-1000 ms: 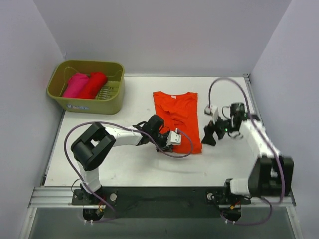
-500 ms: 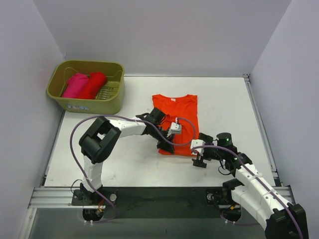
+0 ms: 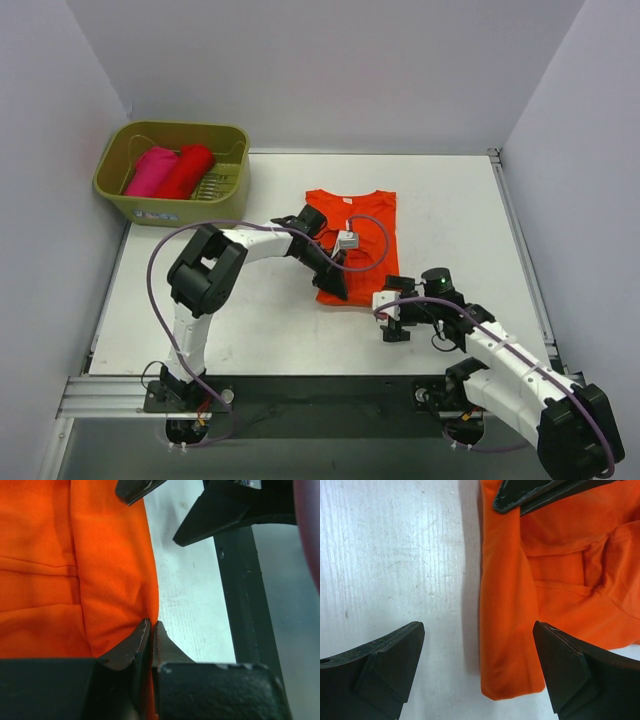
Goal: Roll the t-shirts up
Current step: Roll the T-shirt to the center of the board.
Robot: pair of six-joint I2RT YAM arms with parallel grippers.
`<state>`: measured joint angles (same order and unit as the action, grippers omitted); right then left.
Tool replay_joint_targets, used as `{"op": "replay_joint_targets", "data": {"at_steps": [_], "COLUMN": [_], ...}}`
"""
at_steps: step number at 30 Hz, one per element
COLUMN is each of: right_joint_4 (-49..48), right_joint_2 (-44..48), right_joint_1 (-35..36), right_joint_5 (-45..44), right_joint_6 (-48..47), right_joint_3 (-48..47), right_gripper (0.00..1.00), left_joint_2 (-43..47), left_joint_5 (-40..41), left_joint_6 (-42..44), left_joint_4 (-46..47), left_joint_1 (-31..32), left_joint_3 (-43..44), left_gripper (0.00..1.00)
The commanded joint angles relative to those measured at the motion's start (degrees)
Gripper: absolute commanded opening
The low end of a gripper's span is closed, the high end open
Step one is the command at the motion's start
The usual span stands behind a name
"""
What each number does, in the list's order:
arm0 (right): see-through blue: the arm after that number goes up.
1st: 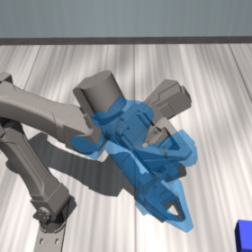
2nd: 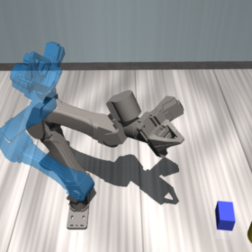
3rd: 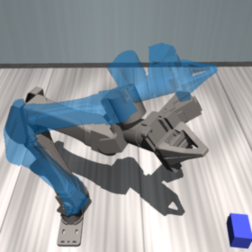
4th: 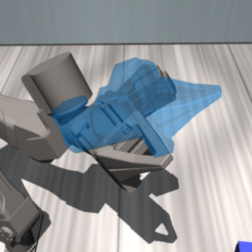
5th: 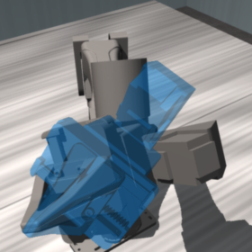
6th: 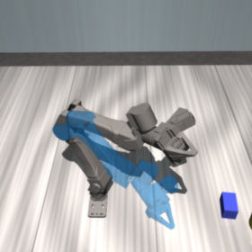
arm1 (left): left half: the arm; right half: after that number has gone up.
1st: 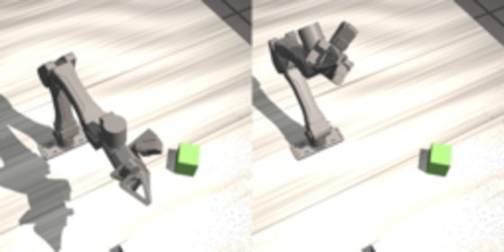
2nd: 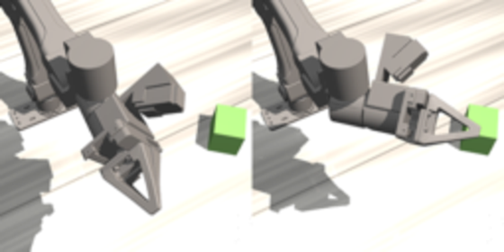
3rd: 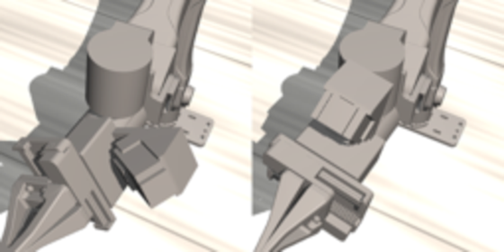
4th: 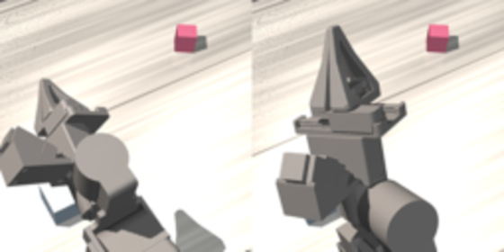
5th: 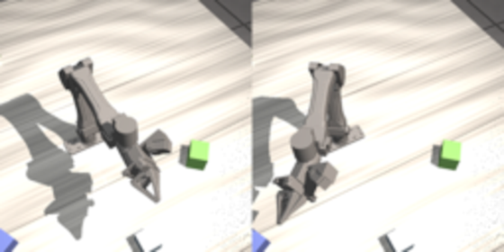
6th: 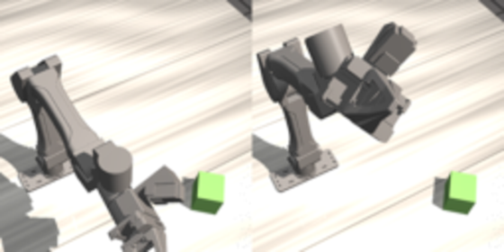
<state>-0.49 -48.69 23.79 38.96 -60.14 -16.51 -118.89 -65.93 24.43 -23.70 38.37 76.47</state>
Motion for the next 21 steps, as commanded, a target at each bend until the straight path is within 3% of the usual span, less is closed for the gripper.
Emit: {"op": "replay_joint_targets", "data": {"at_steps": [1, 7, 11, 14, 19, 20, 21], "right_joint_4": [-4.7, -6.3, -4.4, -1.3, 14.0, 16.3, 20.5], "right_joint_2": [-4.7, -12.7, -17.5, -19.4, -24.4, -25.3, -27.1], "right_joint_1": [0.8, 1.1, 0.7, -0.2, -3.0, -3.7, -4.8], "right_joint_5": [-0.6, -2.2, -4.1, -3.0, 2.6, 3.6, 4.4], "right_joint_6": [-1.0, 0.8, 3.3, 4.2, 7.1, 7.1, 6.9], "right_joint_3": [0.2, -3.4, -7.8, -10.7, -20.3, -23.5, -24.7], "right_gripper": [0.94, 0.74, 0.48, 0.42, 0.30, 0.20, 0.18], "left_joint_2": [-1.9, -3.5, -4.4, -4.8, -8.4, -9.5, -10.0], "left_joint_5": [-5.3, -6.1, -6.3, -7.0, -8.9, -9.2, -9.7], "left_joint_6": [4.3, 8.7, 10.2, 11.2, 19.5, 20.6, 22.5], "left_joint_4": [-8.0, -14.0, -17.2, -19.1, -33.5, -37.5, -39.3], "left_joint_1": [-0.3, -0.7, -1.3, -2.0, -2.5, -2.6, -2.7], "left_joint_3": [4.6, 7.0, 8.1, 9.3, 15.3, 16.9, 17.7], "left_gripper": [0.00, 0.00, 0.00, 0.00, 0.00, 0.00, 0.00]}}
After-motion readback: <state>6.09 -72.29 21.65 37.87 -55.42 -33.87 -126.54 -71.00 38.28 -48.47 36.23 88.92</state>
